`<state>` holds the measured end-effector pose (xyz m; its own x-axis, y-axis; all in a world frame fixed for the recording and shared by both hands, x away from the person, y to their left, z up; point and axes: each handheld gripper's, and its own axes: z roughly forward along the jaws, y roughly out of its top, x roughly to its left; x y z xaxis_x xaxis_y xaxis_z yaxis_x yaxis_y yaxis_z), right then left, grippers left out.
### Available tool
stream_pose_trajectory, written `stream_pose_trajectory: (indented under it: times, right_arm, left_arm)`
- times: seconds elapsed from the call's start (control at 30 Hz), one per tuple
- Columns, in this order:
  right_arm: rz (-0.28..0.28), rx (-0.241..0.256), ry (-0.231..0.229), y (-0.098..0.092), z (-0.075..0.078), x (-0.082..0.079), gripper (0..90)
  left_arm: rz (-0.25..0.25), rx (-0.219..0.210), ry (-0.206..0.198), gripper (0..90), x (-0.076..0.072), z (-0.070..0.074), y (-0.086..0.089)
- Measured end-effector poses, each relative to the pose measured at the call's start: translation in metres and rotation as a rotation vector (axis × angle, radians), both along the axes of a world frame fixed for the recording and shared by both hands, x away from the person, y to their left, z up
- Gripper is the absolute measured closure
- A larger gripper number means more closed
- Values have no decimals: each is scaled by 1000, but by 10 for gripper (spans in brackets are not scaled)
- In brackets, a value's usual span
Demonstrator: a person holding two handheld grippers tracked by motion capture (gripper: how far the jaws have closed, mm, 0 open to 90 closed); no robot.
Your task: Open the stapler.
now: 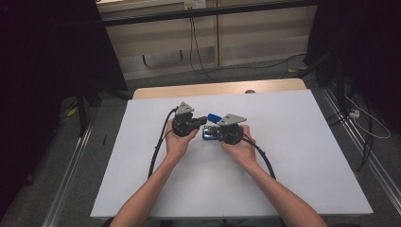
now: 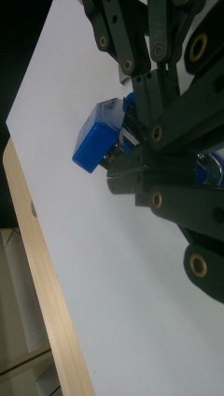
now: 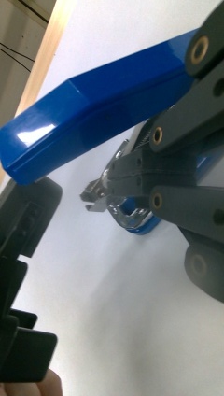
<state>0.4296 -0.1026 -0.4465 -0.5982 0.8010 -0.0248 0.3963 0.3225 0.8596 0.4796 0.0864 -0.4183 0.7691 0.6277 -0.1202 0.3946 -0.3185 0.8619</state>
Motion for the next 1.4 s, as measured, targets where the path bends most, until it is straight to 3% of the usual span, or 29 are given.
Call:
stream_pose_trajectory:
  times: [0.3,0.6,0.7,0.87,1.4]
  right_arm:
    - [-30,8,-37,6,0,4,900]
    - [-57,13,-32,6,-3,6,900]
    - [-59,15,-38,7,-4,6,900]
    - [-60,13,-47,8,-2,5,900]
    - [-61,16,-45,7,-2,6,900]
  left_arm:
    - [-2,-2,6,900,1,-1,1]
    - [-10,-7,13,900,1,0,2]
    - [-18,2,23,900,2,-3,2]
    - [-22,57,29,900,2,-11,0]
    - [-36,52,50,900,4,-17,0]
